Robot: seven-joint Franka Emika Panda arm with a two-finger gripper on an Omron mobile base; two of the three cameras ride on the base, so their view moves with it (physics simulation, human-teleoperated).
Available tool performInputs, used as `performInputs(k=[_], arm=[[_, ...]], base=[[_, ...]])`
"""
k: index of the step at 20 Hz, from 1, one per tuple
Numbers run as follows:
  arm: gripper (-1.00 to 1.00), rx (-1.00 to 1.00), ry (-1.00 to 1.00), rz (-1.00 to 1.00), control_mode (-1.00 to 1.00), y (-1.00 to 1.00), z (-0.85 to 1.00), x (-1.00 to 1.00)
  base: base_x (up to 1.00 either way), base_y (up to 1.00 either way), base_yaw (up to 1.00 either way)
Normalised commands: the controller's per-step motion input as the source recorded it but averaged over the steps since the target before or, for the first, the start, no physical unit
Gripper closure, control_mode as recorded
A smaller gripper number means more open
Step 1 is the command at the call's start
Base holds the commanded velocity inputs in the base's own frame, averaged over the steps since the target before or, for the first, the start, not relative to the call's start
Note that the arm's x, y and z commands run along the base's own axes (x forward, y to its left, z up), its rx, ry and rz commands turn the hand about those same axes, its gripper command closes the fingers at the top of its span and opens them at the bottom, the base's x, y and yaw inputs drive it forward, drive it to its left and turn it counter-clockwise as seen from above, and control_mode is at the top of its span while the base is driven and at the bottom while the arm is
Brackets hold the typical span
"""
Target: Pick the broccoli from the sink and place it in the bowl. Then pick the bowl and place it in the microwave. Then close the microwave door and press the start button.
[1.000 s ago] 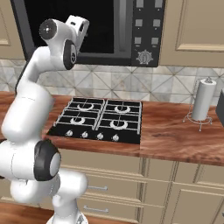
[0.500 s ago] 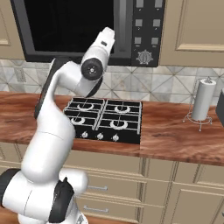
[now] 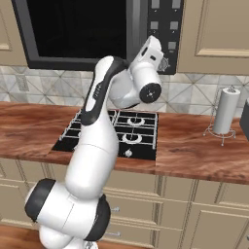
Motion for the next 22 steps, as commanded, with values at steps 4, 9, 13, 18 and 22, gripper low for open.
performInputs(k=[4,9,13,18,22], arm=[[-1.00,0.02,0.00,0.01,-1.00,-0.52,-0.06,-0.01],[1.00,0.00,-0.03,0.00,-1.00,-0.09,0.00,0.00],[1.00,0.00,-0.03,-0.01,-1.00,0.04,0.01,0.00],[1.00,0.00,0.00,-0.03,-1.00,0.07,0.00,0.16],[1.00,0.00,0.00,-0.05,-1.00,0.00,0.14,0.24]], base=[[0.00,0.00,0.00],[0.00,0.00,0.00],[0.00,0.00,0.00],[0.00,0.00,0.00],[0.00,0.00,0.00]])
